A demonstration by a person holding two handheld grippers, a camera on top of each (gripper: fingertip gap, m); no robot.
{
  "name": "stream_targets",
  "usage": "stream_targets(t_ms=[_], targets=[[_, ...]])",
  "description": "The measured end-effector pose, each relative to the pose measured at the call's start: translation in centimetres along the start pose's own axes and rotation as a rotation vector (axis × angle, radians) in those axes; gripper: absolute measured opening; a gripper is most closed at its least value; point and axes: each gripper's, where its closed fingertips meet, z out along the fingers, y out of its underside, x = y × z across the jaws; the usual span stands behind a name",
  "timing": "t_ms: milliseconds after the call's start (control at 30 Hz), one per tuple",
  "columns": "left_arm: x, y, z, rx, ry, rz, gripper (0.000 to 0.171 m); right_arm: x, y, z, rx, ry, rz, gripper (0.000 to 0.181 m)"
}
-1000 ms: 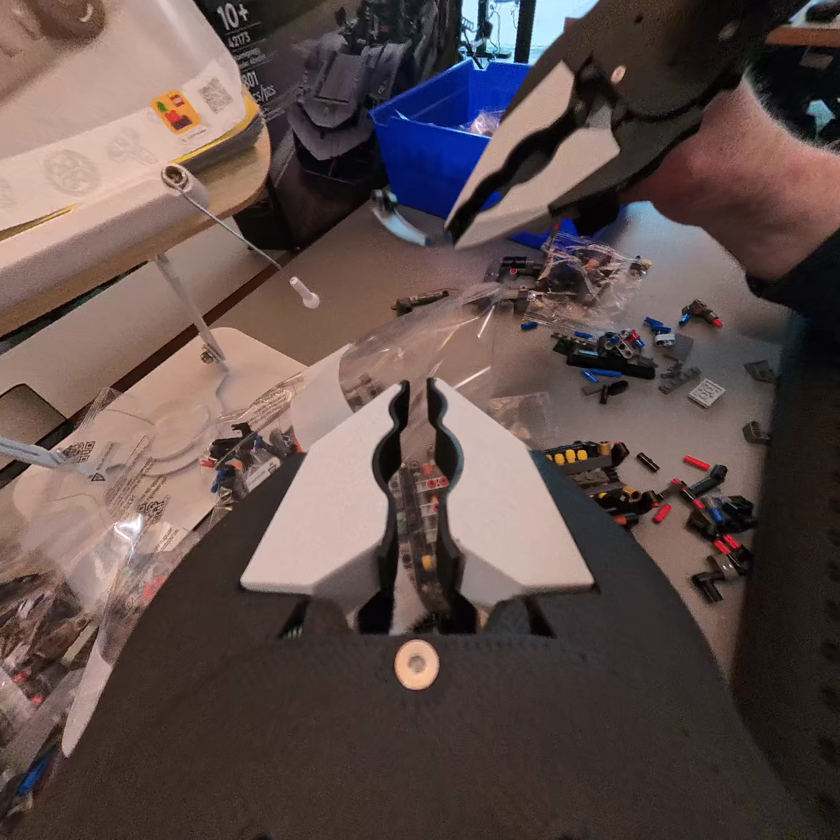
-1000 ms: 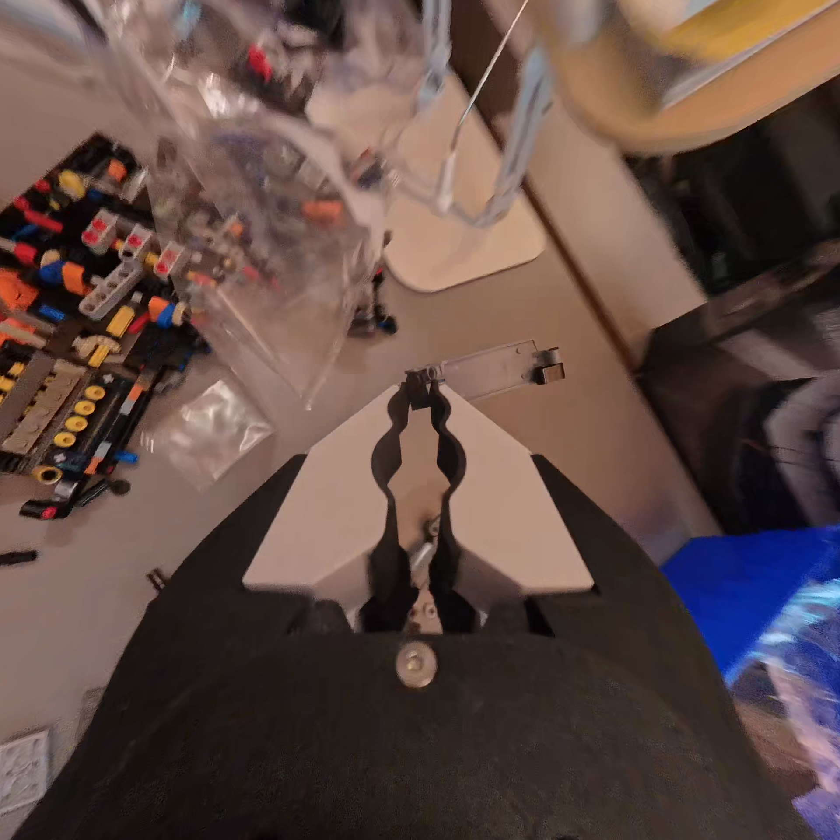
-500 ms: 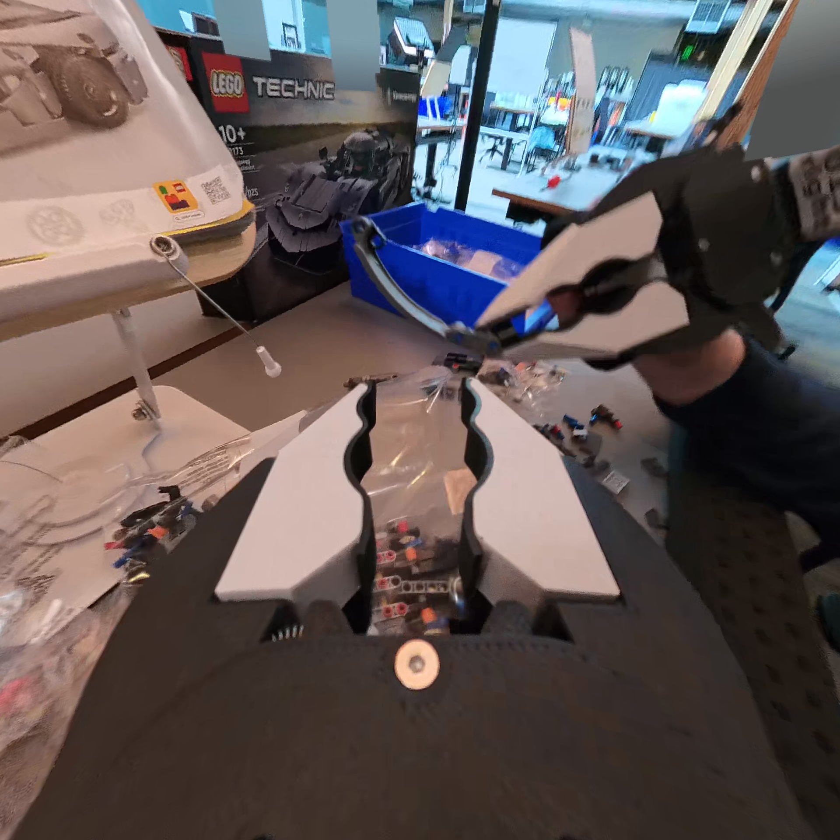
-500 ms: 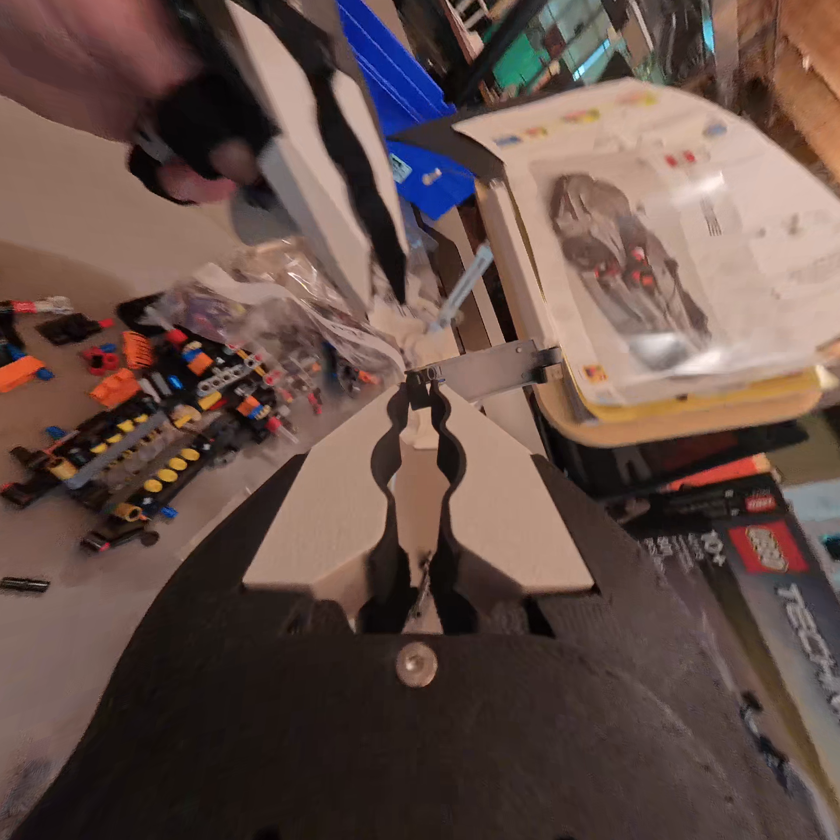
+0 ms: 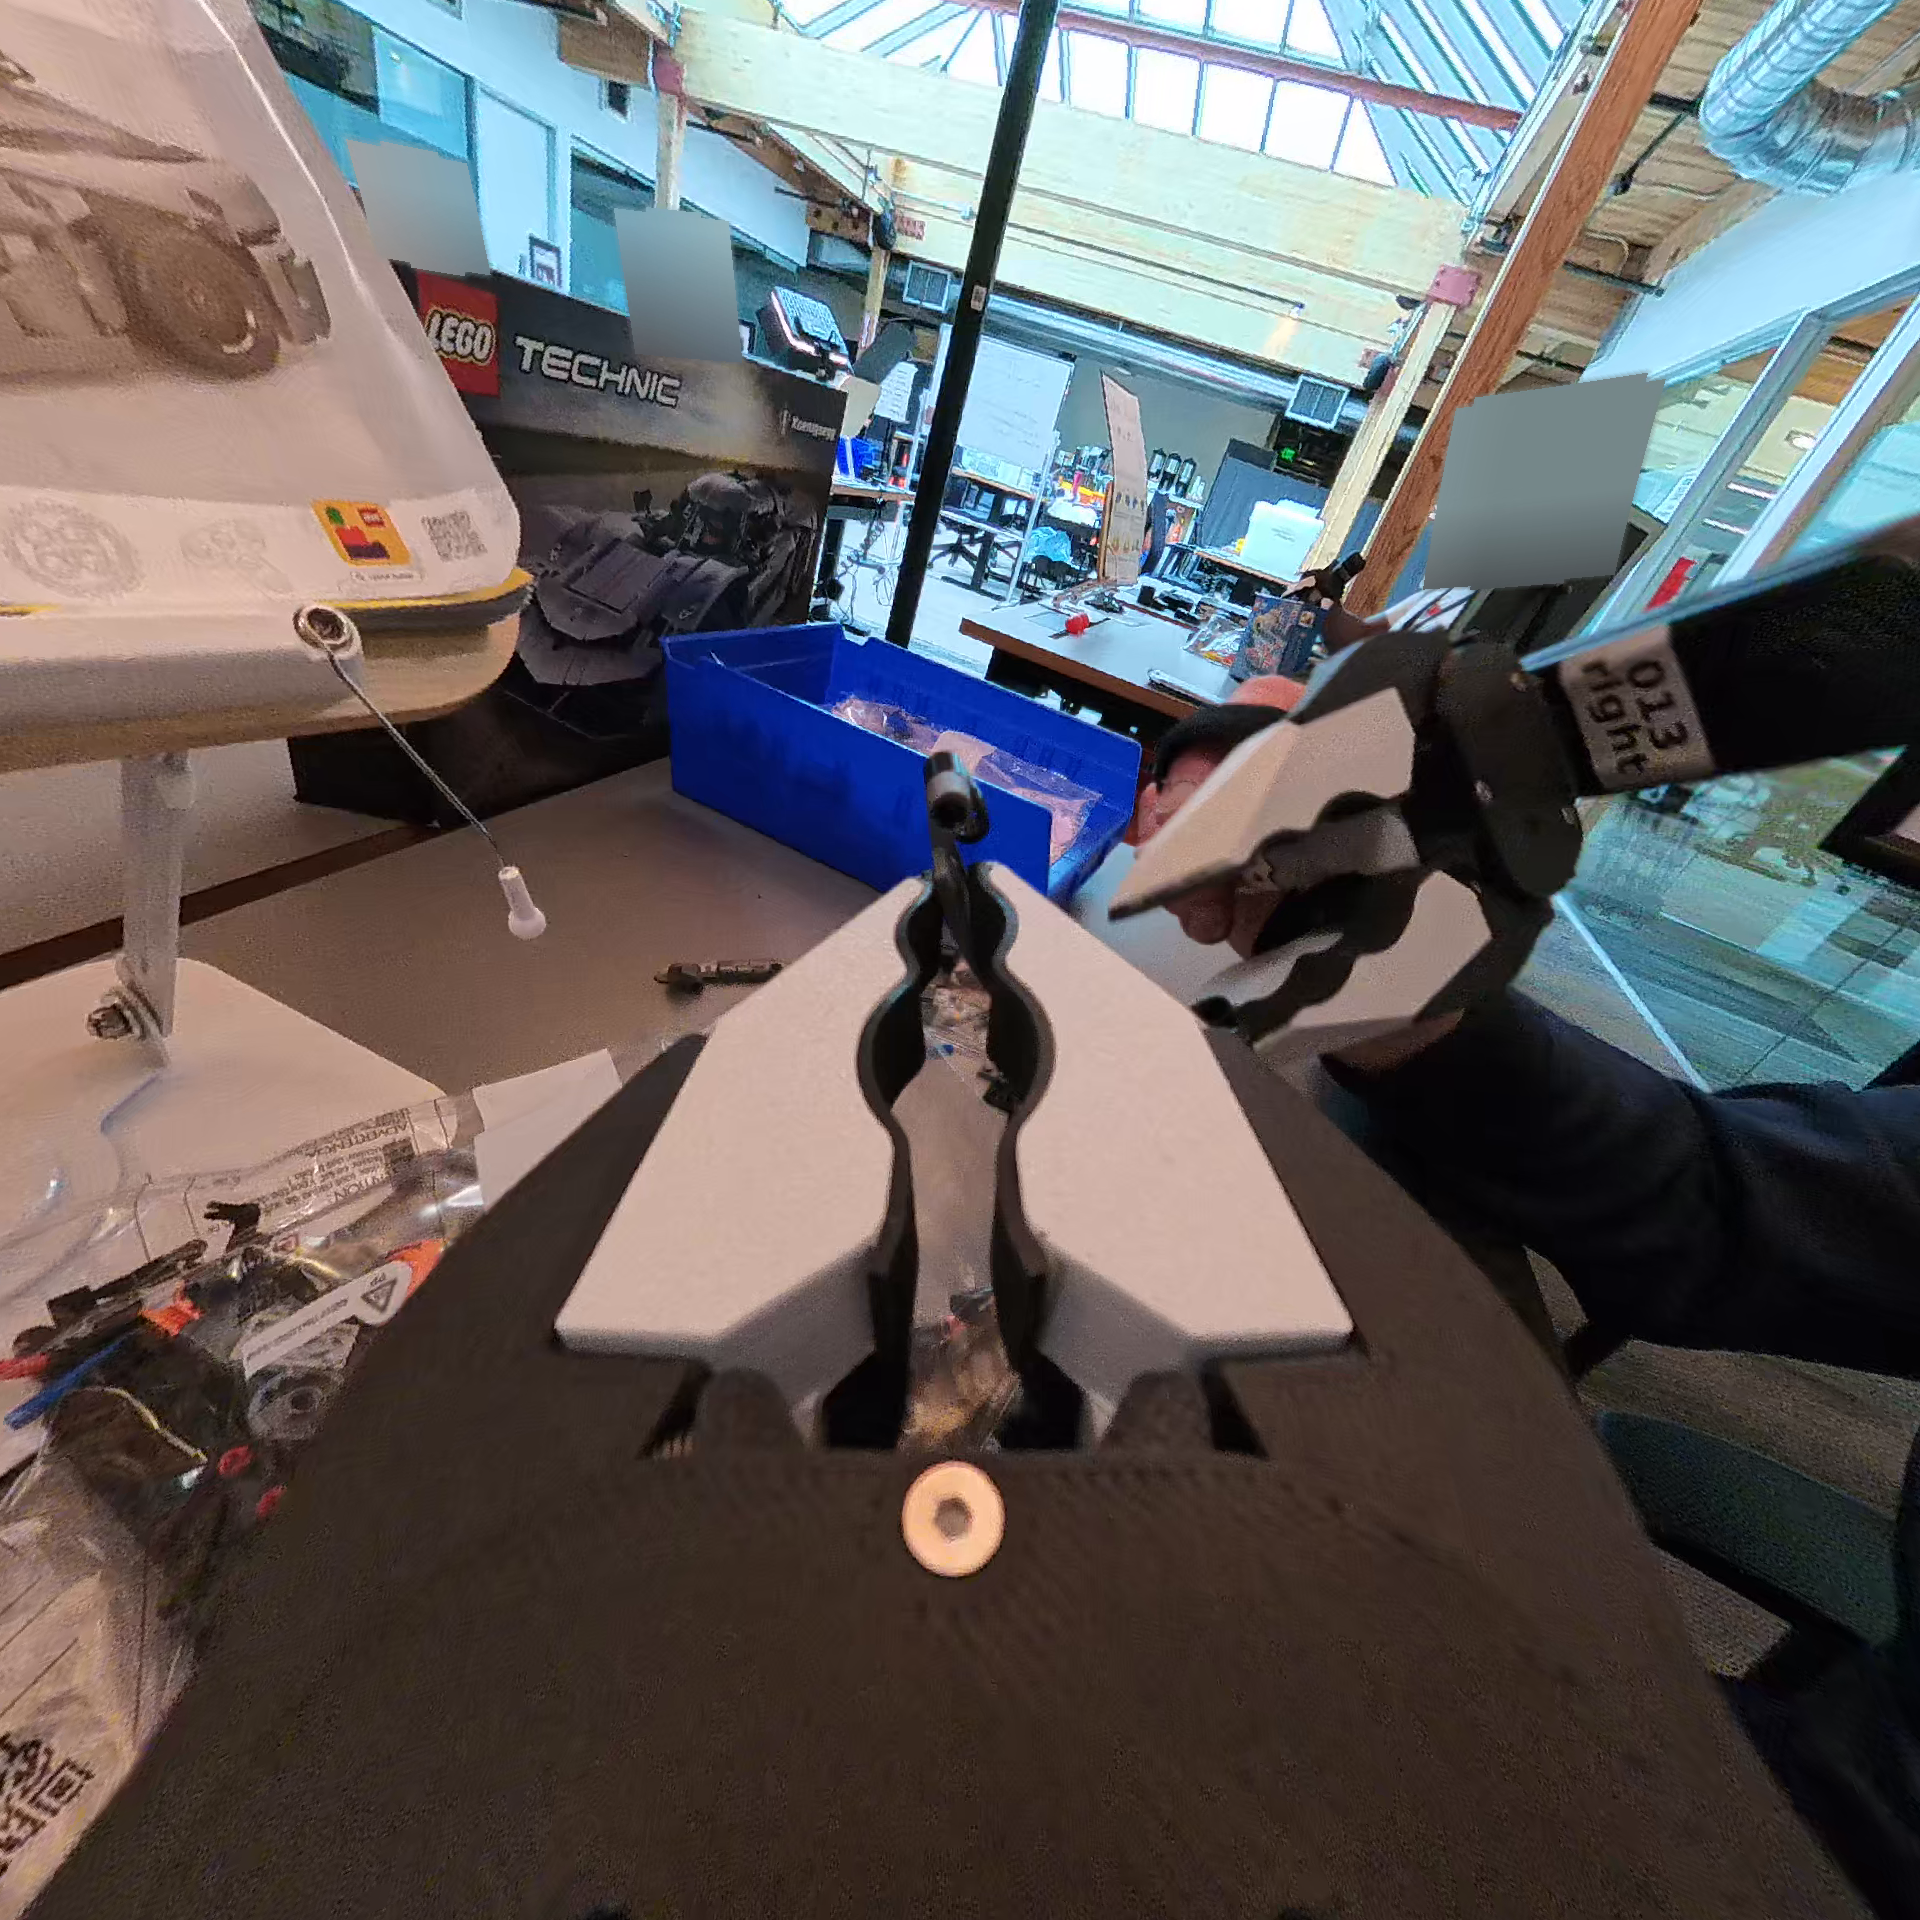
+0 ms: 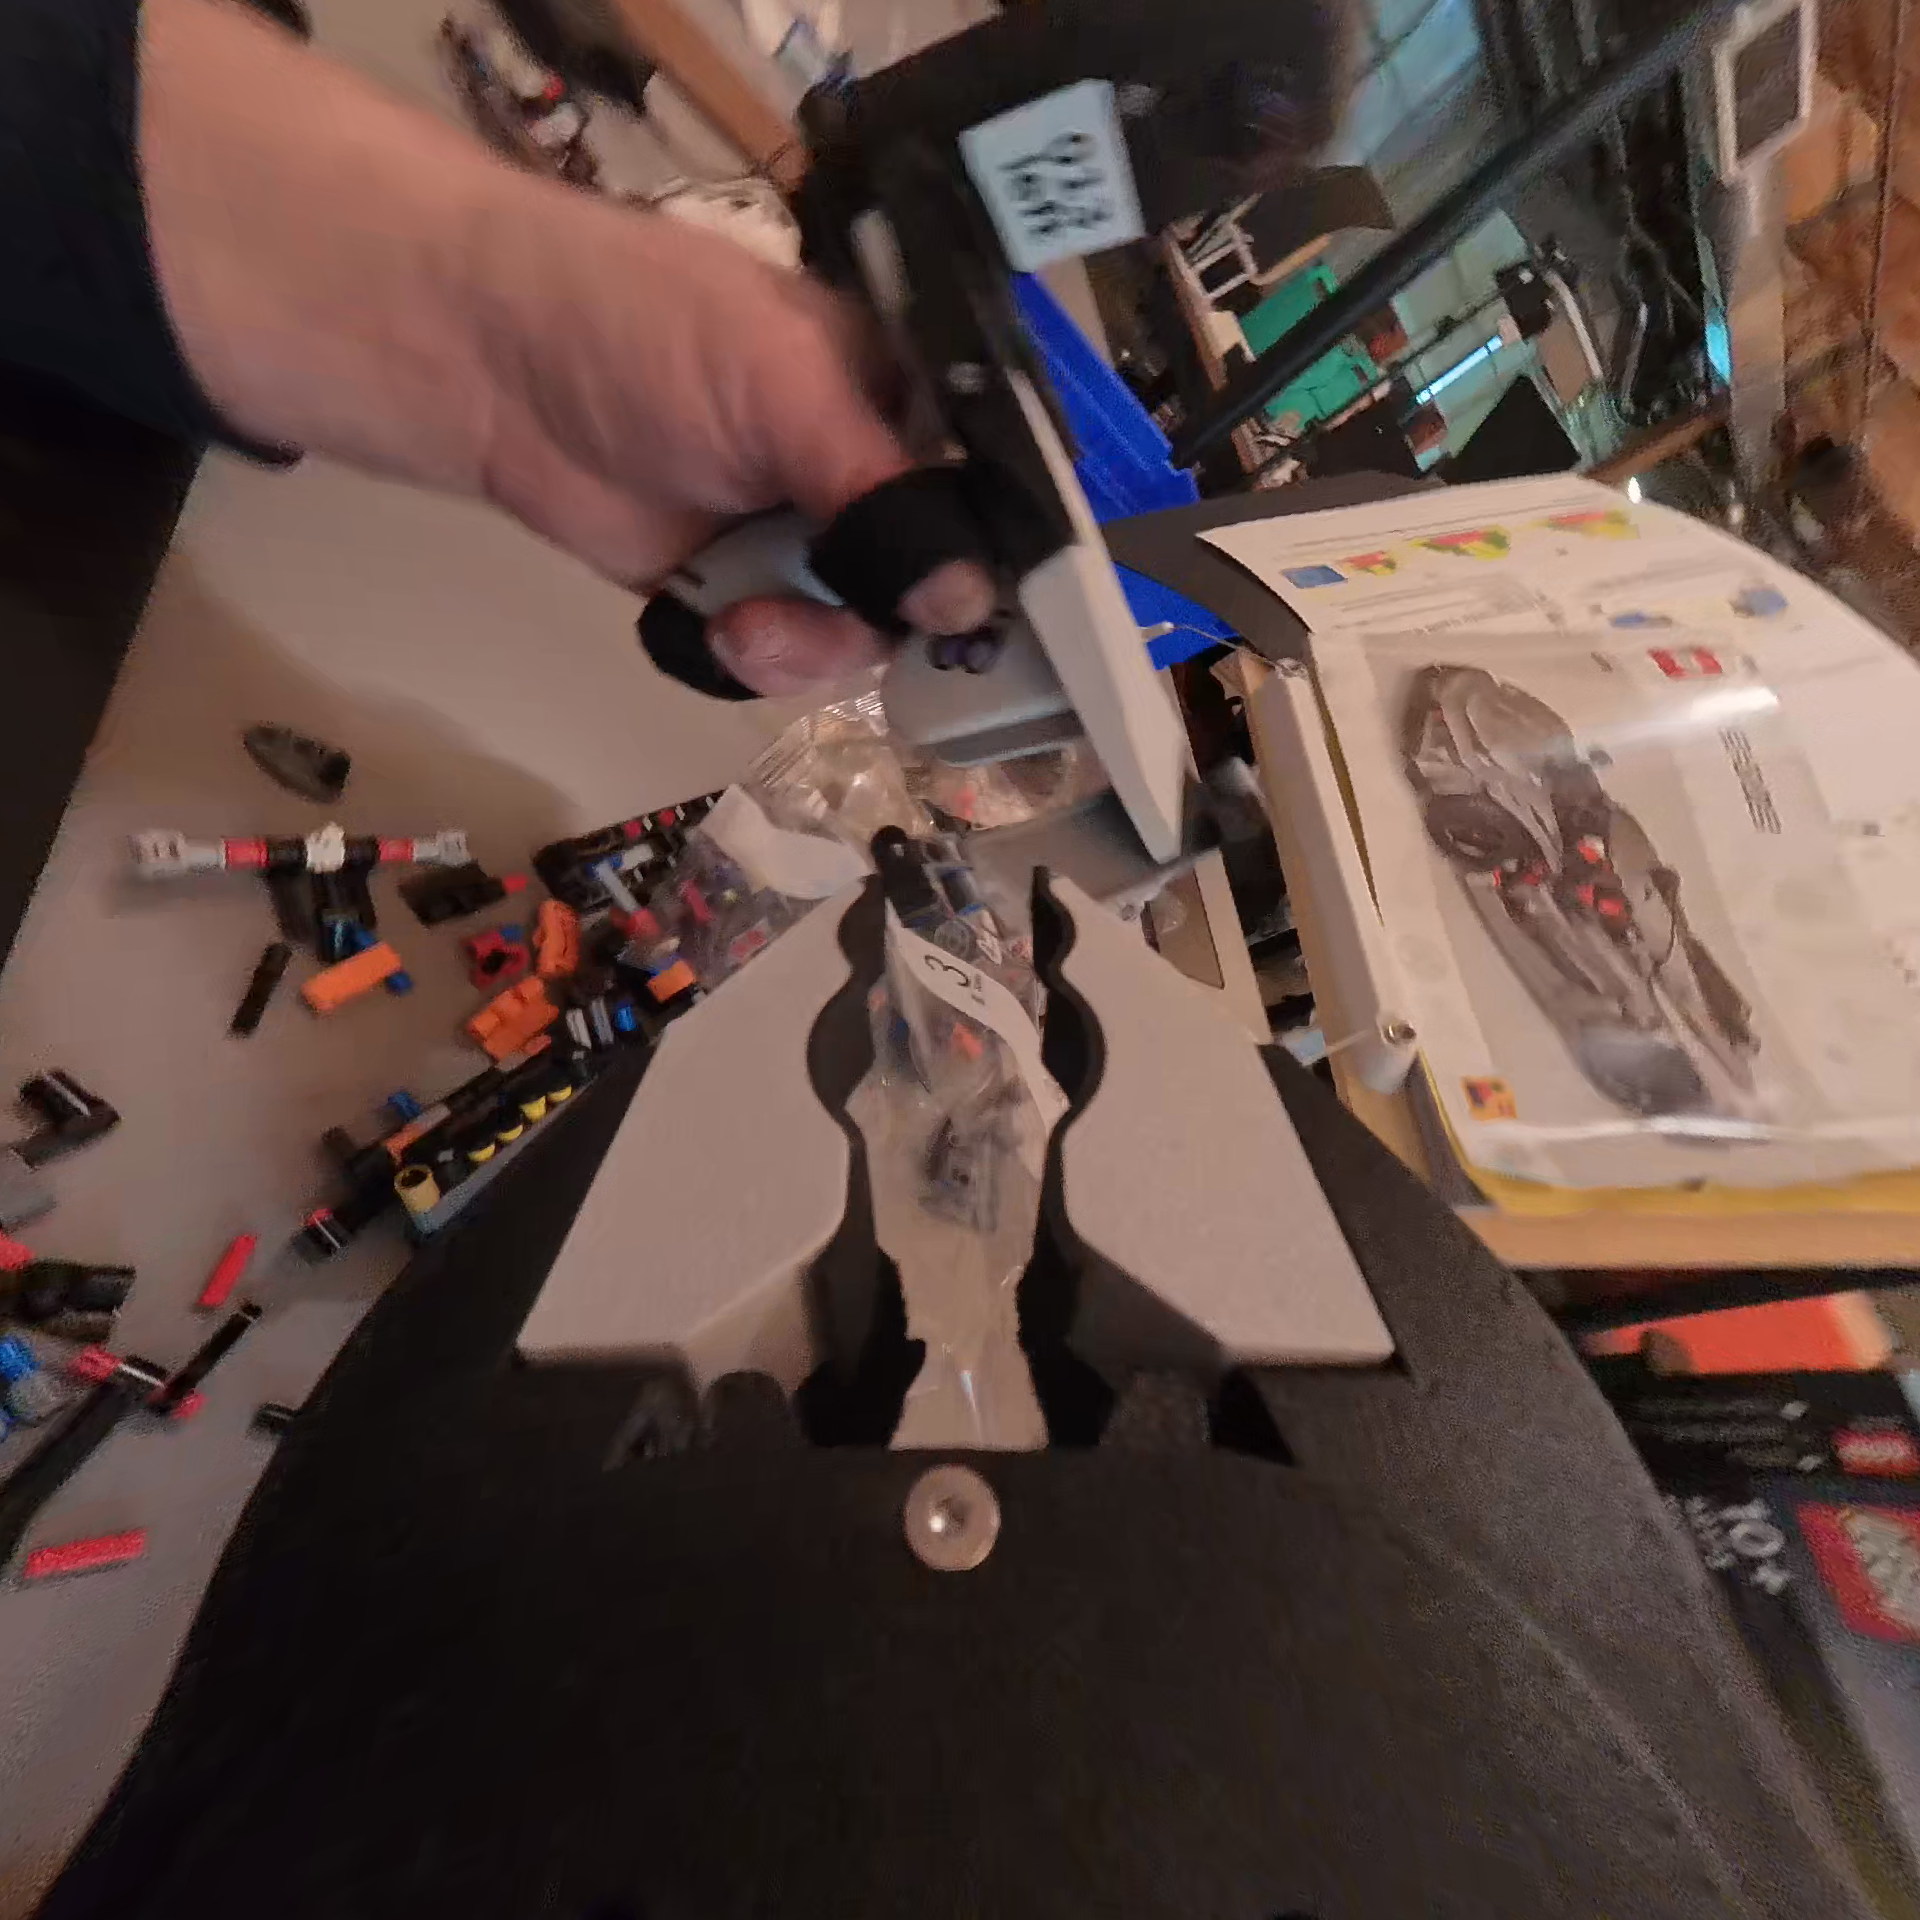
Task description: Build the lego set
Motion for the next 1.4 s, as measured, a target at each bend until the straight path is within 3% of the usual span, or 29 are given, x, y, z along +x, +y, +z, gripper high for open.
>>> stream_targets(t_ms=[100,167,200,467,633,833,1000,1400], targets=[[0.2,0.1,-0.1,-0.016,0.006,0.018,0.000,0.5,-0.7,-1.0,0.111,-0.049,0.117,0.034],[0.1,0.8,0.1,-0.062,-0.013,0.053,0.000,-1.6,-1.6,-1.9,0.199,-0.247,0.196,0.031],[0.3,1.1,0.3,-0.079,-0.005,0.065,0.000,-1.7,-1.2,-2.2,0.187,-0.263,0.201,0.028],[2.5,3.2,1.8,-0.200,0.057,0.176,0.000,2.2,0.9,-1.1,0.118,-0.020,0.251,0.032],[2.8,4.3,2.1,-0.264,0.062,0.224,0.000,1.2,1.4,-0.3,0.070,-0.048,0.236,0.023],[3.8,4.4,2.2,-0.265,0.115,0.247,0.000,1.2,1.0,-1.3,0.122,-0.102,0.282,0.011],[4.0,5.1,2.2,-0.302,0.120,0.282,0.000,0.5,1.3,-1.5,0.088,-0.150,0.282,0.011],[5.3,3.3,2.5,-0.203,0.073,0.416,0.000,0.9,0.2,-3.1,0.215,-0.235,0.413,0.008]])
